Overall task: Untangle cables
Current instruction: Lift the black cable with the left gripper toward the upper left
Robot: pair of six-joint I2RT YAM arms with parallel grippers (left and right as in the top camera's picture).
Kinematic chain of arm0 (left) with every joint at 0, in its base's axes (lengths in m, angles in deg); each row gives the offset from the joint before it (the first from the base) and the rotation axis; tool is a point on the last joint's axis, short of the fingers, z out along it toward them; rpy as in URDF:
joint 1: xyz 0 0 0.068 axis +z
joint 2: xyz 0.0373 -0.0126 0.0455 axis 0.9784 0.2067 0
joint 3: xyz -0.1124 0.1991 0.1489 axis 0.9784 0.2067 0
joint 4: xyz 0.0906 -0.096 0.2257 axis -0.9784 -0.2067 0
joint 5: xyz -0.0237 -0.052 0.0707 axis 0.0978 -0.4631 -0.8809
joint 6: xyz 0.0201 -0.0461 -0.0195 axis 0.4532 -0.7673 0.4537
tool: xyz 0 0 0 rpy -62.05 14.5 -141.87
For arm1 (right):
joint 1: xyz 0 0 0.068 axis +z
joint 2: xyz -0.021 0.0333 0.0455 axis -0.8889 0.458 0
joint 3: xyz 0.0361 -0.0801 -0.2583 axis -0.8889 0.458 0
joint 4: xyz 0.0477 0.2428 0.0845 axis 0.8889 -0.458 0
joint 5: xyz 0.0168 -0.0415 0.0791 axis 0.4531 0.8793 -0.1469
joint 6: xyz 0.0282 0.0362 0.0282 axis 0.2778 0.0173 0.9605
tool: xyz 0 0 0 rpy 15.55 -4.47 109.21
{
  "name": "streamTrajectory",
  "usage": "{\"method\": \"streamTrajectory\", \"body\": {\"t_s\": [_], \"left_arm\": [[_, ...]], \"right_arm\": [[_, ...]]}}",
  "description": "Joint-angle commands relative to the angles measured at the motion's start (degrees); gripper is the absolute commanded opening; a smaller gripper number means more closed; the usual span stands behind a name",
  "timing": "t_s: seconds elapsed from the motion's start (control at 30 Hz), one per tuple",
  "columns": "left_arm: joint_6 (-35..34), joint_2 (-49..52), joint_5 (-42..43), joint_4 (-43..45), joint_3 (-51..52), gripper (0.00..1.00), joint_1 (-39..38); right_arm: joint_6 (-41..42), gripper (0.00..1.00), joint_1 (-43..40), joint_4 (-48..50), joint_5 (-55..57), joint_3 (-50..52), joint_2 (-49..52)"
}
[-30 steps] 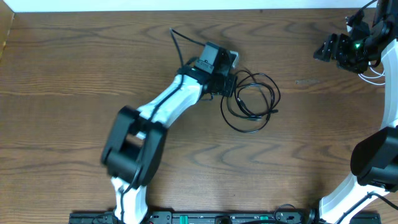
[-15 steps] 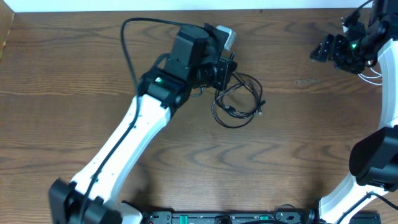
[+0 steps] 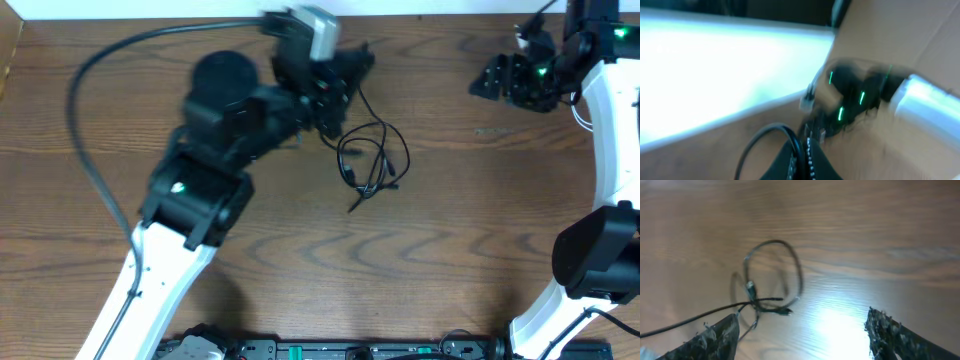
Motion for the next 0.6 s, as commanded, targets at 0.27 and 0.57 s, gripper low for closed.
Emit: {"method": "streamTrajectory", "body": {"t_s": [0.27,0.57], "left_arm": [[-26.8,-4.0,0.8,33.6,-1.1,0.08,8.3],[-29.4,-4.0,-4.3,37.6,-4.2,0.07,8.4]], "right_arm": [[-8.6,0.78,6.1,3.8,-20.7,0.1,0.0],[-20.7,0.77,7.4,9.8,-41.4,0.0,0.0]]}}
